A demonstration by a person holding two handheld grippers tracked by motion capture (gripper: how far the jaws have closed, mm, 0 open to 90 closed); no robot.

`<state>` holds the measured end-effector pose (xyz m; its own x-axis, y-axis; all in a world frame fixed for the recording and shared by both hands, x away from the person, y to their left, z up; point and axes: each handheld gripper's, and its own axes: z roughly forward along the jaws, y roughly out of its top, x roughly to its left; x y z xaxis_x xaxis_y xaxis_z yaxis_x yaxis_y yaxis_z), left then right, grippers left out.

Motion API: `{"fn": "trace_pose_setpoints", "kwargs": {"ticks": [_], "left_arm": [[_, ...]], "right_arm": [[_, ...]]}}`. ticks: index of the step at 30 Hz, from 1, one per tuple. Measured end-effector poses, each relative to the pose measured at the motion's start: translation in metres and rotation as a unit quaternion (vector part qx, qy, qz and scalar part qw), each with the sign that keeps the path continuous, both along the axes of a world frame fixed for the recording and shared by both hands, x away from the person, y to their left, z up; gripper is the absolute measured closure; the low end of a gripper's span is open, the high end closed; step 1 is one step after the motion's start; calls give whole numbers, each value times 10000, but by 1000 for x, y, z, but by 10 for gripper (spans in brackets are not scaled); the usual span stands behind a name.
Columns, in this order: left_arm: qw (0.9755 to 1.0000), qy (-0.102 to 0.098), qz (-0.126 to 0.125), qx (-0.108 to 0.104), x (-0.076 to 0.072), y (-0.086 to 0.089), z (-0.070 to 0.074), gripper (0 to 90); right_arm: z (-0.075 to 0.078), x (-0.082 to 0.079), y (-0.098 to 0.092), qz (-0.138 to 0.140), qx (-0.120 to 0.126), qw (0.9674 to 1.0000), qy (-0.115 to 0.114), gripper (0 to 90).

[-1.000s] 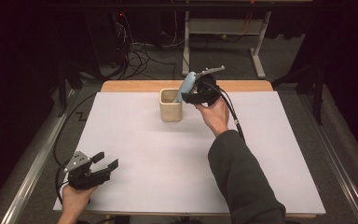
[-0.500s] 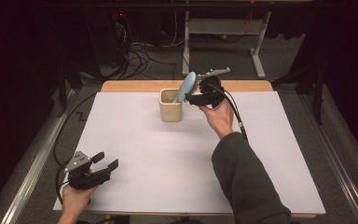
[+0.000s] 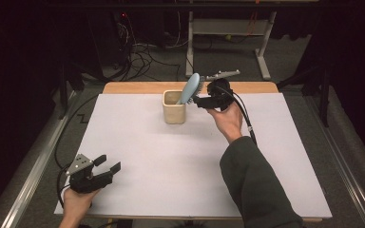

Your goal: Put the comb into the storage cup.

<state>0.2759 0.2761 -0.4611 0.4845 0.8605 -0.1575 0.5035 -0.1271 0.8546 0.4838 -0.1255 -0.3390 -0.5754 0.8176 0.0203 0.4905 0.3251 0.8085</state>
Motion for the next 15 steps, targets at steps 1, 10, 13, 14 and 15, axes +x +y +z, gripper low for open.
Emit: {"fn": "trace_pose_setpoints", "kwargs": {"ticks": [1, 10, 13, 14, 15], "left_arm": [[10000, 0, -1, 0, 0, 0, 0, 320], [10000, 9, 6, 3, 0, 0, 0, 320], [10000, 8, 3, 8, 0, 0, 0, 321], [10000, 10, -2, 10, 0, 0, 0, 320], [10000, 10, -1, 9, 0, 0, 0, 320]], "right_arm": [[0, -1, -1, 0, -18, 10000, -4, 333], [2, -5, -8, -30, -66, 10000, -60, 330], [2, -8, -12, -31, -87, 9999, -93, 330], [2, -8, -14, -42, -69, 9999, -99, 330], [2, -9, -15, -44, -76, 9999, -104, 330]]}}
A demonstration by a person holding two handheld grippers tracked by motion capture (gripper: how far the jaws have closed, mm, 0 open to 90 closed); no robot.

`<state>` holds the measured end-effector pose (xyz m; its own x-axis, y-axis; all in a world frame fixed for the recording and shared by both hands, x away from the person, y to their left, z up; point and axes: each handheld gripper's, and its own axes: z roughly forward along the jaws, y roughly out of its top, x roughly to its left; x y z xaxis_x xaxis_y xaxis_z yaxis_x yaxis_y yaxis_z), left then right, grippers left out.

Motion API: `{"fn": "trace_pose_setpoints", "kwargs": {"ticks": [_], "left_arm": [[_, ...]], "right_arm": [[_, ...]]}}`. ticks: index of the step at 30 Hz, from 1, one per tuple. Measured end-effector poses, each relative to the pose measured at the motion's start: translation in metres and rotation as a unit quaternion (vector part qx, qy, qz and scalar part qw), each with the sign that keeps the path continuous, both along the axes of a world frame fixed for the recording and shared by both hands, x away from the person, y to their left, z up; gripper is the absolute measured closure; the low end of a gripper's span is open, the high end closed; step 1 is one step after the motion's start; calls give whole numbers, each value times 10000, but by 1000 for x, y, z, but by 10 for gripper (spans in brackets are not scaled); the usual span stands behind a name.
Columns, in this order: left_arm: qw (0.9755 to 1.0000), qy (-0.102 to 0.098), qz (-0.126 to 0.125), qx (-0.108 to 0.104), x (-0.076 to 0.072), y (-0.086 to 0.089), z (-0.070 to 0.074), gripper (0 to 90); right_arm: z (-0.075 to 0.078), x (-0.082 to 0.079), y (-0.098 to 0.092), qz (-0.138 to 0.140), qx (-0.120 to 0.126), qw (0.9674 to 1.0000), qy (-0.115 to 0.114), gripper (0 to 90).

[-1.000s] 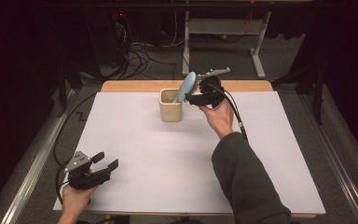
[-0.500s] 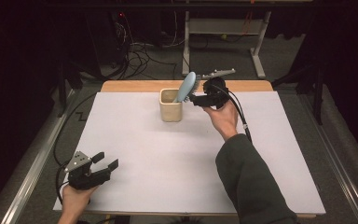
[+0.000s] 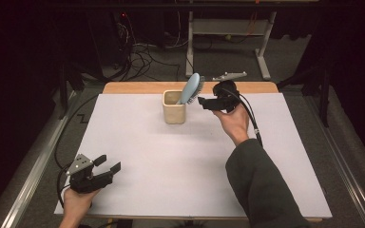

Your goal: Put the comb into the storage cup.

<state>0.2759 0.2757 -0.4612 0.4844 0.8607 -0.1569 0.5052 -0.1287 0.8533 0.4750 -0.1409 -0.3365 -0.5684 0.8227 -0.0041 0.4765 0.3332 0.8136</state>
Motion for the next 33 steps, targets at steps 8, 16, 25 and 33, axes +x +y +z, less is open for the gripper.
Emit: {"fn": "trace_pose_setpoints", "kwargs": {"ticks": [8, 16, 25, 33], "left_arm": [[10000, -6, -11, 3, 0, 0, 0, 326], [10000, 4, -16, 9, 0, 0, 0, 325], [10000, 3, -11, 10, 0, 0, 0, 325], [10000, -3, -8, 8, 0, 0, 0, 326]], "right_arm": [[1, -4, -11, -41, 6, 10000, -6, 332], [2, -9, -16, 5, 27, 10000, -25, 327], [3, -15, -25, 14, -18, 10000, -60, 325], [4, -20, -33, -3, 1, 10000, -91, 327]]}}
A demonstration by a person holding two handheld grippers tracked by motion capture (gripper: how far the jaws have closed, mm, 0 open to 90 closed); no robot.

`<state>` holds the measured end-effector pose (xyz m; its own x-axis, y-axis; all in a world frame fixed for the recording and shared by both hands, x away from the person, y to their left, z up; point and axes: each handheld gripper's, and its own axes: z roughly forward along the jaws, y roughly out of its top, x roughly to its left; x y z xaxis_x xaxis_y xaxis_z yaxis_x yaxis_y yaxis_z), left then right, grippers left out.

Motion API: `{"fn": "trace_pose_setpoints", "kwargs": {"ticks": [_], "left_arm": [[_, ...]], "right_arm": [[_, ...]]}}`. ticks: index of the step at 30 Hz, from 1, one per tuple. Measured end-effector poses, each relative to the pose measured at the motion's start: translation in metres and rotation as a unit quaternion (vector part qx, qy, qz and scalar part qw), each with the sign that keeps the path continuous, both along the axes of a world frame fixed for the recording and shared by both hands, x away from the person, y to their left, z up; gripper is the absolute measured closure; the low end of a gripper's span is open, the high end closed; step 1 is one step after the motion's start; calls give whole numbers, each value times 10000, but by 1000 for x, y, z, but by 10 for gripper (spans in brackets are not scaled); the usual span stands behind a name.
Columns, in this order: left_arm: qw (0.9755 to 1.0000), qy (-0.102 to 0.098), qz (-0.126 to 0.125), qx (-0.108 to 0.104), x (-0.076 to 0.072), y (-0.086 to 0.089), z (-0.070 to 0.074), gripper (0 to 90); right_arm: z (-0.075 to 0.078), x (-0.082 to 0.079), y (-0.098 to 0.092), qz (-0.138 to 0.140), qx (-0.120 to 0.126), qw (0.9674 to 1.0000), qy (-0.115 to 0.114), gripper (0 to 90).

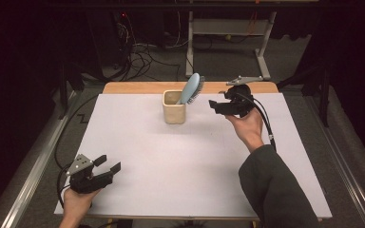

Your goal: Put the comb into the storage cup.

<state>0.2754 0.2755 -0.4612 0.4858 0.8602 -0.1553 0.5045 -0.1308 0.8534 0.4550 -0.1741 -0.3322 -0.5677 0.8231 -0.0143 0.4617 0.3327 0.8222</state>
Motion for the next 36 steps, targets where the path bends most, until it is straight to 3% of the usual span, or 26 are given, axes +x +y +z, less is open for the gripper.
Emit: {"fn": "trace_pose_setpoints", "kwargs": {"ticks": [36], "left_arm": [[10000, 18, 35, 9, 1, -1, -1, 325]], "right_arm": [[3, -19, -32, 18, -17, 10000, -34, 332]]}}
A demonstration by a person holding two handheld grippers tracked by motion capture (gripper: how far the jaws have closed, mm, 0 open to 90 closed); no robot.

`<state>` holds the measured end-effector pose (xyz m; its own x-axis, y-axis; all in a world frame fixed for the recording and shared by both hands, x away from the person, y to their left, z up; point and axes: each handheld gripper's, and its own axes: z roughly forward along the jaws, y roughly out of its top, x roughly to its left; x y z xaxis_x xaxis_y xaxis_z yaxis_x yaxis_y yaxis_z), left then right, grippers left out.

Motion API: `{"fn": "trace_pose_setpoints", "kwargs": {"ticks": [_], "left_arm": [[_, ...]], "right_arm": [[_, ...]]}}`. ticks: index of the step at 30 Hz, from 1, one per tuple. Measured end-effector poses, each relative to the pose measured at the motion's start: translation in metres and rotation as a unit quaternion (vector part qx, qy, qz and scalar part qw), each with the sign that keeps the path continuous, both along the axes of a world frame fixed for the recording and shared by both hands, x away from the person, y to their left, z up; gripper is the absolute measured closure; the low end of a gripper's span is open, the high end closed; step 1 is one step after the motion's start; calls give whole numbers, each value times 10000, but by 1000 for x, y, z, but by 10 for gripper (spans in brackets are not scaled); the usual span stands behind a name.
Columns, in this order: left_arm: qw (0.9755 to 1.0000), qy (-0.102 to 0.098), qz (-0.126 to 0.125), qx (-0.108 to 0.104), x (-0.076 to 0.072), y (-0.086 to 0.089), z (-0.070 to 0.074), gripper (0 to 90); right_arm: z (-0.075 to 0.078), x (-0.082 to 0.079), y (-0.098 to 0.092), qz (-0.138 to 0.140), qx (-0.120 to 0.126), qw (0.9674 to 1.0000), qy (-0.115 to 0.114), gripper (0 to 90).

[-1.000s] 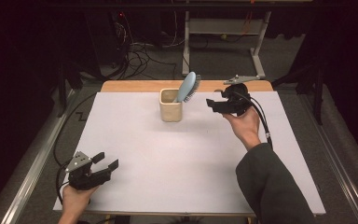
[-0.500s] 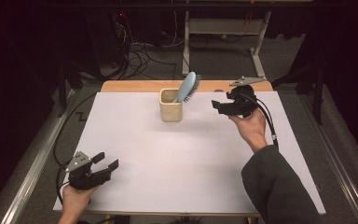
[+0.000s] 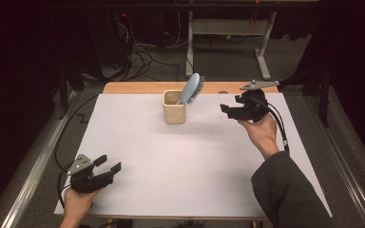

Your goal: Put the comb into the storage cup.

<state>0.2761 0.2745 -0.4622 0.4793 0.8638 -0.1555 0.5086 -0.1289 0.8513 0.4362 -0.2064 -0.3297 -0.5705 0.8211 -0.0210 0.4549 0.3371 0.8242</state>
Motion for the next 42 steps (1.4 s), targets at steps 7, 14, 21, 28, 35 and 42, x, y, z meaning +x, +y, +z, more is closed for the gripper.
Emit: {"fn": "trace_pose_setpoints", "kwargs": {"ticks": [7, 14, 21, 28, 35, 42], "left_arm": [[10000, -6, 2, 2, 0, 0, 0, 325], [10000, -5, 1, 7, 0, 0, 0, 325], [10000, -4, 5, 5, 0, 0, 0, 326], [10000, -9, 5, 7, 0, 0, 0, 325], [10000, -10, 12, 5, -1, 0, 0, 325], [10000, 0, 16, 5, 0, 0, 0, 325]], "right_arm": [[0, -4, -6, -36, 42, 10000, -5, 332], [3, -8, -13, -91, 123, 9998, -95, 333], [4, -12, -18, -119, 152, 9997, -128, 334], [3, -17, -23, -108, 124, 9997, -158, 336], [1, -24, -32, -137, 166, 9996, -155, 338], [1, -32, -41, -112, 152, 9996, -206, 338]]}}
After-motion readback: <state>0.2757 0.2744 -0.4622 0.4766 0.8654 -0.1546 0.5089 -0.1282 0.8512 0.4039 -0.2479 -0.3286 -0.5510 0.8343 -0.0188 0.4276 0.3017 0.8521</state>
